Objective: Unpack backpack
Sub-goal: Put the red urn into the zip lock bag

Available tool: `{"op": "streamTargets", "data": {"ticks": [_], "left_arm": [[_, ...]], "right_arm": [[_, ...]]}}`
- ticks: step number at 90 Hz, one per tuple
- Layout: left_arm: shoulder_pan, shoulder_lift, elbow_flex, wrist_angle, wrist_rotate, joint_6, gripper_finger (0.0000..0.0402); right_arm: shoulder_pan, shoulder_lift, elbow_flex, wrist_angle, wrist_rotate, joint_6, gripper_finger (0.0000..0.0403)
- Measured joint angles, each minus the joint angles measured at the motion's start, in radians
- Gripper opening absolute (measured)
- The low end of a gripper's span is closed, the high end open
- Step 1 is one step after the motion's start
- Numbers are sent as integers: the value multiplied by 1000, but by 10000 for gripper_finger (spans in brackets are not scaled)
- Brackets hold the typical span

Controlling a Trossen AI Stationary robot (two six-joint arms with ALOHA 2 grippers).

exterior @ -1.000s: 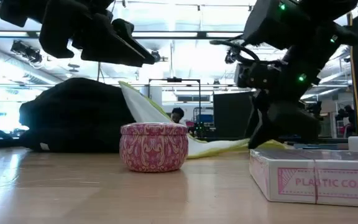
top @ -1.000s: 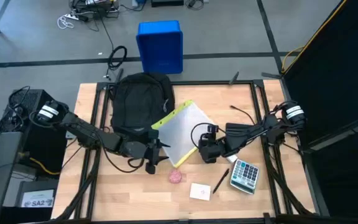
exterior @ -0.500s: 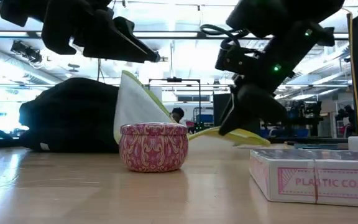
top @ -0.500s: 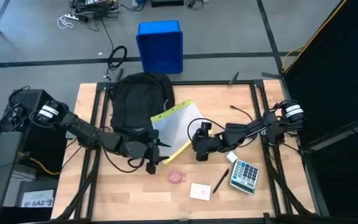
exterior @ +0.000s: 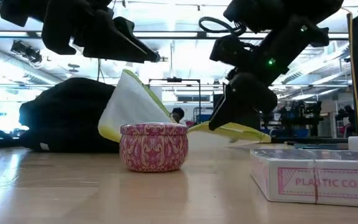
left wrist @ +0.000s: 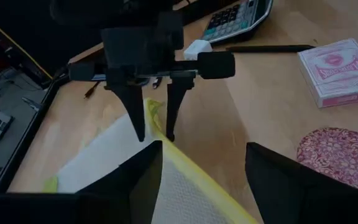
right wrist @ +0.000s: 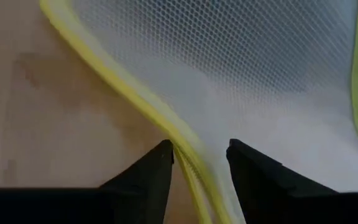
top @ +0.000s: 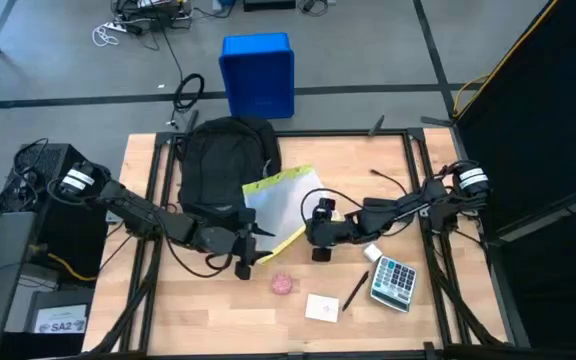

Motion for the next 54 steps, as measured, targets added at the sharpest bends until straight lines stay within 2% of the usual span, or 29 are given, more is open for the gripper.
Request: {"op": "streamTargets", "data": {"ticks": [33, 54], "left_arm": [[0, 7, 0, 1, 18, -49, 198], [2, 102, -1, 10, 29, -72, 198]], "right_arm": [[-28, 0, 0, 79, -80, 11, 128], [-35, 0, 0, 85, -100, 27, 123]]}}
